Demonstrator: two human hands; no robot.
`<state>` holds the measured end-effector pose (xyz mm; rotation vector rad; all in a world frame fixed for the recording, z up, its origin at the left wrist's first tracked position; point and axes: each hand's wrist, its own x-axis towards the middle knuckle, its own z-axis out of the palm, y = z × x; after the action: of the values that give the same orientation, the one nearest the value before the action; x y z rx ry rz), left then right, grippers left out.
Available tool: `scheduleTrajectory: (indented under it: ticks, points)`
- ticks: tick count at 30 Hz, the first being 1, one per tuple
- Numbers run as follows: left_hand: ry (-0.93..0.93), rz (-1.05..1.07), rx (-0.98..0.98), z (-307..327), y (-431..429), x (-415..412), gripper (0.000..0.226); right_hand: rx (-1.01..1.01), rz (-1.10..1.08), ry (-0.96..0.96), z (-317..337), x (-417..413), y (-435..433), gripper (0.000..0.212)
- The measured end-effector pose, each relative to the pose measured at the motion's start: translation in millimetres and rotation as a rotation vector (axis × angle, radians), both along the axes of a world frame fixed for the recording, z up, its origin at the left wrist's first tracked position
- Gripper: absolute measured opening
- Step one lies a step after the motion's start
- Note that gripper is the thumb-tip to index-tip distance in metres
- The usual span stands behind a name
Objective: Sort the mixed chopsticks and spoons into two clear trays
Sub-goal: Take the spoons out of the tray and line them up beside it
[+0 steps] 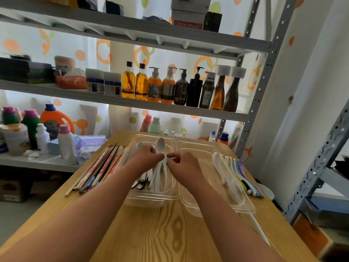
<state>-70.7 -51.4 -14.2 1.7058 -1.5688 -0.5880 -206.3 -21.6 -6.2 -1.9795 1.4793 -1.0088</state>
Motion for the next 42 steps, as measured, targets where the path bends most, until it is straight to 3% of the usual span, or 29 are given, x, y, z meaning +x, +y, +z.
scheduleTrajectory:
  ticks: [5, 9, 18, 22, 27, 31, 35, 42]
  points:
    - [0.095, -0.035, -0.096, 16.6, 9.1, -19.2, 0.022, 0.113, 0.039, -0.292, 9.4, -3.8, 5.6, 0.033]
    - [0.265, -0.099, -0.053, 19.9, 11.9, -31.5, 0.016, 0.118, 0.050, -0.351, 11.0, -14.9, 14.5, 0.042]
    - [0.122, -0.226, -0.072, 16.2, 18.9, -63.5, 0.025, 0.087, -0.069, -0.429, 2.5, -36.2, 22.6, 0.031]
    - [-0.070, -0.260, -0.163, 21.6, 36.9, -81.4, 0.042, 0.088, -0.165, -0.479, 2.1, -49.5, 23.4, 0.030]
    - [-0.155, -0.259, -0.222, 17.5, 38.0, -93.4, 0.048, 0.055, -0.284, -0.454, 2.5, -72.2, 27.7, 0.015]
    - [-0.158, -0.202, -0.278, 14.0, 30.6, -87.5, 0.040, -0.013, -0.358, -0.344, 2.9, -102.5, 35.9, 0.025]
    - [-0.151, -0.038, -0.200, -0.5, 9.3, -67.2, 0.027, -0.061, -0.413, -0.259, 4.2, -137.7, 44.7, 0.021]
    - [-0.172, -0.024, -0.092, -17.0, -9.2, -57.5, 0.041, -0.015, -0.527, -0.080, -14.5, -182.5, 57.5, 0.020]
